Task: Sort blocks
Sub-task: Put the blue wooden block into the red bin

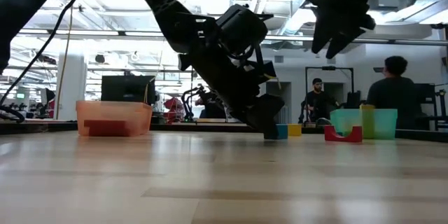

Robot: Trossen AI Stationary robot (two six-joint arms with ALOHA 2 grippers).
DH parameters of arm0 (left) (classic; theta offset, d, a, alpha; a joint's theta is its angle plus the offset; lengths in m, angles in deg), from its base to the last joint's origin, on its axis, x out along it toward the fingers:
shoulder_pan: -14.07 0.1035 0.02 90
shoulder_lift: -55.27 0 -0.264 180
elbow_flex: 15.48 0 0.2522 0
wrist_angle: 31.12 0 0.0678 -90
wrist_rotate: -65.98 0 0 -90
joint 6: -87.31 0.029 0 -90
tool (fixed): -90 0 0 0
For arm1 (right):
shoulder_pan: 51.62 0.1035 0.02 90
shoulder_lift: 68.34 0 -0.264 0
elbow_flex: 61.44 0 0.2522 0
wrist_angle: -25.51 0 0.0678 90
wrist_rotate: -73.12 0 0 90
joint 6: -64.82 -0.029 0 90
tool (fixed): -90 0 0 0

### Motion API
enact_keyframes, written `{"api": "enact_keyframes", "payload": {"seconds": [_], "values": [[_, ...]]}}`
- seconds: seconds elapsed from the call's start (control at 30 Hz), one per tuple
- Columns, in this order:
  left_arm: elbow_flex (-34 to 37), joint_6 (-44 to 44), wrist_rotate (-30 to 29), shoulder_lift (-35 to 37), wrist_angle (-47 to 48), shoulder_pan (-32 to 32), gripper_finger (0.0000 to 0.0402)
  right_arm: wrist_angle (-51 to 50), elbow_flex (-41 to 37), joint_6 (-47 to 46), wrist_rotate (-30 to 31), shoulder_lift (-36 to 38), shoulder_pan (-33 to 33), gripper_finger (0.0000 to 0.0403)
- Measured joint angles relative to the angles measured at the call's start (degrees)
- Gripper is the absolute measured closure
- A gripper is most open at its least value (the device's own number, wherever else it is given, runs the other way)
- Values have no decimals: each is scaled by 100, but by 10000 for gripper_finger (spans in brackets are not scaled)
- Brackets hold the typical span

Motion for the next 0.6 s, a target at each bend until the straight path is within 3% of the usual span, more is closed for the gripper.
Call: {"api": "enact_keyframes", "payload": {"seconds": [0.1,0.6], "values": [[0,105,0,0,-10,0,151,4,0,9,-233,-2,131,120],[4,126,2,4,-48,0,151,2,0,15,-259,-2,295,120]]}}
